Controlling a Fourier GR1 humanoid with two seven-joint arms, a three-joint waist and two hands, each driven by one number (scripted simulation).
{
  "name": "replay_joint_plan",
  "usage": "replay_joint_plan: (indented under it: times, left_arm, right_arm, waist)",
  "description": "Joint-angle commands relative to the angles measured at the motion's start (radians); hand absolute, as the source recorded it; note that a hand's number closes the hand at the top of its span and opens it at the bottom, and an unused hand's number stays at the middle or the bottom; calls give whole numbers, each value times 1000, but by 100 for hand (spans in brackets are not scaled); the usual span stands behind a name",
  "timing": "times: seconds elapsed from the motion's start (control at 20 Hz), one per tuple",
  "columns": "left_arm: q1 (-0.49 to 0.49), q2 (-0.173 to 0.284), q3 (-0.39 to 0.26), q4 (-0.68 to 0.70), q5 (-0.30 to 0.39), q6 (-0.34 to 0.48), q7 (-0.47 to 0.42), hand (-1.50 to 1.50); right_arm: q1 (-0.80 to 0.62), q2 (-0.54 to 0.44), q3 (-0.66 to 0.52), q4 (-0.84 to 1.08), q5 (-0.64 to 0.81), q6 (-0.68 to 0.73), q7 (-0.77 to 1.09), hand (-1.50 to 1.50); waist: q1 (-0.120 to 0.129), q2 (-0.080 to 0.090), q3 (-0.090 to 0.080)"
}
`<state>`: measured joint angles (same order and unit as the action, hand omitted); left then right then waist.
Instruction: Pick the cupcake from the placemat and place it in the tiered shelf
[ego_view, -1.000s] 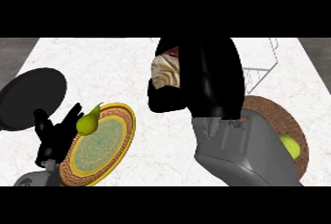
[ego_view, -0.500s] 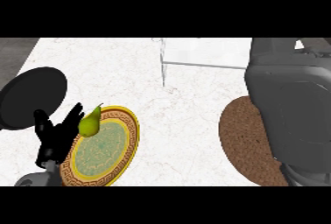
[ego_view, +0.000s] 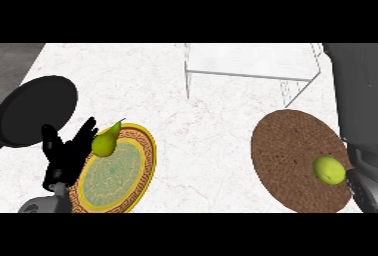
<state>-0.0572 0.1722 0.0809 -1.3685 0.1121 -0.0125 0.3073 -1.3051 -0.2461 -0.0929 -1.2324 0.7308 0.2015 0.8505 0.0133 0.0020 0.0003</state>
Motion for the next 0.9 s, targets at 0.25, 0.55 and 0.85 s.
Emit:
replay_joint_plan:
  times: [0.25, 0.55, 0.85]
  left_arm:
    - [56, -25, -14, 8, -13, -9, -45, 0]
    - [34, 0, 0, -1, -14, -17, -30, 0]
    - [-42, -42, -16, 21, -27, 28, 18, 0]
  right_arm:
    - [-45, -45, 2, 293, 32, -51, -213, 150]
    - [-72, -64, -34, 529, 71, -204, -368, 150]
    - [-159, -74, -52, 667, 88, -254, -421, 150]
  waist:
    - [9, 2, -1]
    - [23, 9, -1]
    - [20, 10, -1]
